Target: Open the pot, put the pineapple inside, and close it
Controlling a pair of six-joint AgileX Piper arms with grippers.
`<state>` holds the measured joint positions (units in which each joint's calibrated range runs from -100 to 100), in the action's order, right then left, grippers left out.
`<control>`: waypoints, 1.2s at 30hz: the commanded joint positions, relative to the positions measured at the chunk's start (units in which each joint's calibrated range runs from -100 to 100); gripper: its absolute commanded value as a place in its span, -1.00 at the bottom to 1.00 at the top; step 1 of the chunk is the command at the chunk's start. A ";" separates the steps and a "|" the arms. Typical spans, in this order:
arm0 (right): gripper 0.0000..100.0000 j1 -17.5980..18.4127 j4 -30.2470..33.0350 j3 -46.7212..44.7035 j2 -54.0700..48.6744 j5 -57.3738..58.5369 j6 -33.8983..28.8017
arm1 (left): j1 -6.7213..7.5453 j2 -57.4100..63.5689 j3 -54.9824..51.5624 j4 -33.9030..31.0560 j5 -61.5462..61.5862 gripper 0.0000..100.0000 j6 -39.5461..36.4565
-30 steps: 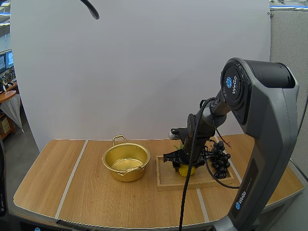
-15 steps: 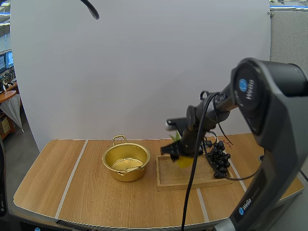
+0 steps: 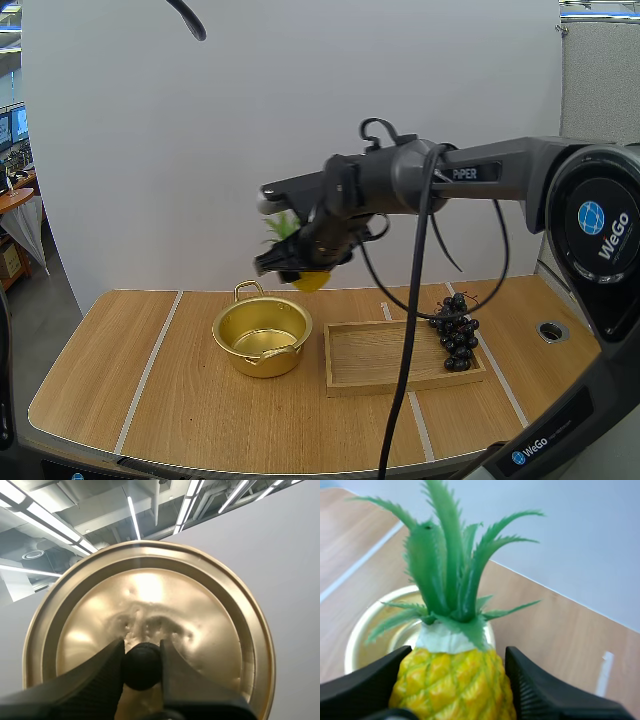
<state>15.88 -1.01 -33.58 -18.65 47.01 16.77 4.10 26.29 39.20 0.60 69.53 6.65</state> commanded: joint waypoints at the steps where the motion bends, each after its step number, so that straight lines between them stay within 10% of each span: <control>1: -1.00 4.43 0.51 3.01 4.35 -0.37 0.04 | 0.18 0.36 0.38 -0.01 -1.94 -1.00 -0.43; 36: -1.00 5.01 -1.20 5.31 25.70 -2.94 0.04 | 0.18 0.36 0.38 -0.01 -1.94 -1.00 -0.43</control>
<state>20.67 -2.05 -28.69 6.00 44.80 16.77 4.10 26.29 39.20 0.60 69.53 6.65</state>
